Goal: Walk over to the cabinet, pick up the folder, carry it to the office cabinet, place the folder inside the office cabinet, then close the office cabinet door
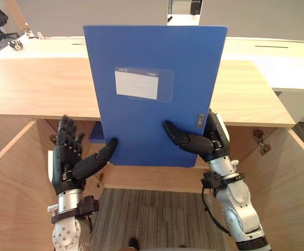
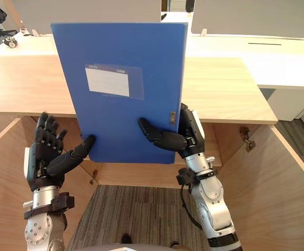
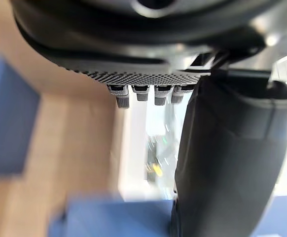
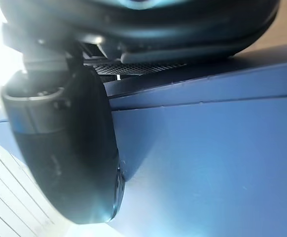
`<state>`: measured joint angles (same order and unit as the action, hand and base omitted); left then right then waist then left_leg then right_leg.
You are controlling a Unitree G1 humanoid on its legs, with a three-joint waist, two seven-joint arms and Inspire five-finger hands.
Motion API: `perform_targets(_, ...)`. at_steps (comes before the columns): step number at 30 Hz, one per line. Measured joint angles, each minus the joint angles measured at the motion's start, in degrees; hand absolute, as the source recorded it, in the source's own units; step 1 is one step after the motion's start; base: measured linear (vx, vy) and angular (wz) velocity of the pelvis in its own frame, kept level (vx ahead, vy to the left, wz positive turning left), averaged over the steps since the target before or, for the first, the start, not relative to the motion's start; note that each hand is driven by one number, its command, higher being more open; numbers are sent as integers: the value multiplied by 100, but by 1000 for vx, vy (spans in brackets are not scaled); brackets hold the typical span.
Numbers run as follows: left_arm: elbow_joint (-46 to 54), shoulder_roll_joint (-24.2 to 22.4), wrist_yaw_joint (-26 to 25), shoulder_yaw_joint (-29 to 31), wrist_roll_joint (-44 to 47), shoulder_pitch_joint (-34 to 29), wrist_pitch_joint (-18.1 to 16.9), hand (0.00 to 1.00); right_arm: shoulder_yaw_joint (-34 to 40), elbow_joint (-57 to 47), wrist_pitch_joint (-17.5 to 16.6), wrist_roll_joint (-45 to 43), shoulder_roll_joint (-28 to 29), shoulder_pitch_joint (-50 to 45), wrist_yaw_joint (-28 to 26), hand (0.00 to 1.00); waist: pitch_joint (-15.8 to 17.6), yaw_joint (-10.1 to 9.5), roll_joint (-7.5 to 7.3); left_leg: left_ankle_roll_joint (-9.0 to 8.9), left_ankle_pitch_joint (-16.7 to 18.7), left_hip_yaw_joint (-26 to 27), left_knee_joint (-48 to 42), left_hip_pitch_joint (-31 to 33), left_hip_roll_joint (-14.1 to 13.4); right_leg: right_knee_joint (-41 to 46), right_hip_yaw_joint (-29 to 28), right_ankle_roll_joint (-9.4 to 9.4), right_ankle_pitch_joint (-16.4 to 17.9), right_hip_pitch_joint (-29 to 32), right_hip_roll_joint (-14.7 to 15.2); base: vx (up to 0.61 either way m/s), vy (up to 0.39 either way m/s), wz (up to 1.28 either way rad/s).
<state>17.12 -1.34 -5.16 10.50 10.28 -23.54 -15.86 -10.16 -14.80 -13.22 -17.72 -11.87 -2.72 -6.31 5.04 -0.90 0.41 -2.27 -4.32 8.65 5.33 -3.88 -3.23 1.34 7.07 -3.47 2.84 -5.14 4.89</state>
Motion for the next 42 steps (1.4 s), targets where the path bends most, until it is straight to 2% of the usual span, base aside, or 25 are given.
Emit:
perform_targets(4,-1328,12,-221,252,-382,112,84,100,-63,81,66,215,-36,-2,27,0,-81,5,32,0,-15,-8,2,75,2,1,5,-1,-1,74,3,-6,-1,1)
perform_targets(7,-3140,102,-236,364,-490,338,459,100,-362,88,62,239,-87,0,106,0,-130,39,59,-6,-24,7,0,152,-7,6,-12,-5,-7,162,-5,0,-3,-1)
perform_targets(10,-4612,230,-190,248,-597,494,574,100,-843,353,18,469,-204,197,158,0,-122,41,51,-9,-47,68,-35,328,-32,83,-78,1,-13,399,-20,-23,-4,-10)
perform_targets(12,-5564,404,-141,112,-785,837,669,100,-1268,794,-30,750,-263,636,213,0,55,44,21,-9,-6,96,-317,692,-75,296,-131,12,-21,751,-24,-75,-9,-11)
perform_targets(14,-6309,544,-96,23,-859,1386,701,100,-1733,1368,-28,1131,-285,1442,289,0,610,13,-7,-1,250,129,-1138,1375,-207,698,-240,40,-17,1289,-45,-212,-30,-19)
perform_targets(15,-6547,566,-86,37,-917,1694,732,100,-2057,1718,-21,1493,-286,1918,377,0,929,-12,34,11,444,121,-1749,1930,-332,973,-277,72,4,1700,-107,-228,-26,-18)
perform_targets(17,-6705,658,-94,23,-946,2011,712,100,-2371,2042,6,1868,-289,2301,423,0,1318,-63,94,18,607,115,-2256,2355,-444,1314,-323,106,55,2082,-175,-206,-2,-17)
perform_targets(19,-6762,713,-101,21,-968,2192,717,100,-2540,2158,77,2187,-294,2469,440,0,1499,-80,129,37,684,103,-2561,2738,-484,1646,-334,108,131,2489,-176,-207,29,-10)
perform_targets(21,-6740,740,-110,15,-969,2486,705,100,-2573,2261,110,2513,-293,2680,509,0,1849,-102,199,55,762,56,-2970,3250,-492,2167,-337,95,257,3047,-124,-188,39,2)
perform_targets(22,-6720,736,-113,5,-964,2568,687,100,-2565,2333,112,2568,-286,2768,559,0,1911,-107,221,77,776,38,-3112,3406,-496,2338,-337,91,299,3213,-107,-170,29,7)
perform_targets(25,-6417,712,-186,-196,-954,2989,600,100,-2230,2783,275,2608,-24,3348,804,0,2026,-183,338,88,1002,-21,-3925,4548,-546,3363,-366,78,630,4432,18,-204,10,6)
perform_targets(26,-6357,699,-200,-193,-947,3056,590,100,-2108,2787,319,2557,31,3411,827,0,2043,-221,353,96,1034,-29,-4057,4719,-562,3519,-368,76,680,4607,26,-114,7,5)
perform_targets(31,-5615,508,-210,-181,-767,3204,520,100,-1036,2777,368,953,347,4157,1256,0,2140,-311,397,111,1252,-207,-5010,5834,-595,4611,-344,100,1057,5703,126,-87,-13,13)
perform_targets(33,-5302,370,-212,-184,-659,3302,485,100,-437,2778,343,-91,393,4807,1629,0,2145,-384,397,112,1324,-262,-5370,6353,-605,5024,-354,103,1177,6223,153,-47,-40,6)
perform_targets(38,-5013,291,-272,-193,-504,3390,416,100,586,2784,4,-1411,406,5589,2296,0,2192,-476,403,152,1387,-322,-5744,6788,-633,5420,-348,109,1318,6642,173,9,-48,3)
perform_targets(42,-4923,237,-445,-218,-451,3392,417,100,1162,2917,-318,-1968,482,5847,2839,0,2192,-520,403,125,1415,-385,-5762,6845,-640,5448,-284,140,1381,6662,173,31,-49,4)
